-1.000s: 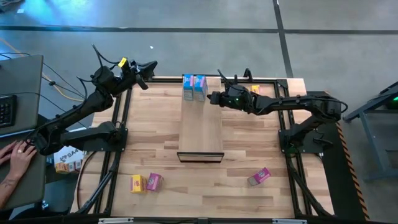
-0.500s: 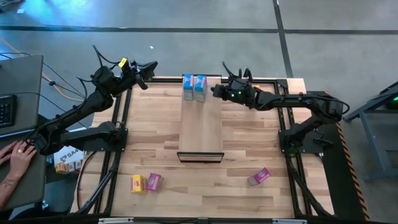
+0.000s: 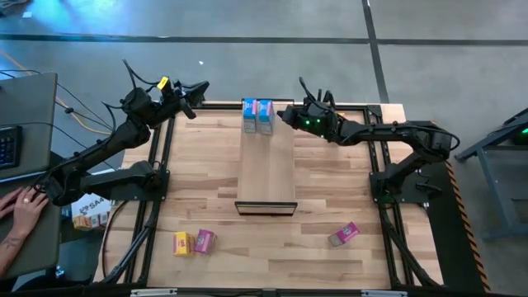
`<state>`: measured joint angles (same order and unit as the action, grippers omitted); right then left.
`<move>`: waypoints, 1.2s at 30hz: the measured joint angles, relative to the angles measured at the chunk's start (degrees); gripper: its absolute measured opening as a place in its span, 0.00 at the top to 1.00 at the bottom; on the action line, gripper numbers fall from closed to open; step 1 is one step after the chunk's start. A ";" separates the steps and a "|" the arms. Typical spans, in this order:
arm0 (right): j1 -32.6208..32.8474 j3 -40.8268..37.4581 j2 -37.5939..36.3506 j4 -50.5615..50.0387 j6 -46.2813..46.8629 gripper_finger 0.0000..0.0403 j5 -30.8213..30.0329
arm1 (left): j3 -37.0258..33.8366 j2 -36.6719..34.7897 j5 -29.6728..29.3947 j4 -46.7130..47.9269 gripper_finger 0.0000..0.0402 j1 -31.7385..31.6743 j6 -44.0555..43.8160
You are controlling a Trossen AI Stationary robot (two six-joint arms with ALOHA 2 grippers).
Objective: Stack cereal on shelf
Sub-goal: Put the blue cereal box on the shelf
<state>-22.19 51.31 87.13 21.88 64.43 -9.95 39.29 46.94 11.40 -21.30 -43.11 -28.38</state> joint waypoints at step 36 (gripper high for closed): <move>-15.34 0.00 -29.05 -37.77 -22.12 1.00 7.34 | 0.00 -4.68 -0.15 1.15 1.00 -0.04 3.02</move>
<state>-37.53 51.31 58.08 -15.90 42.31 -2.61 39.29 42.26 11.25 -20.15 -43.16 -25.36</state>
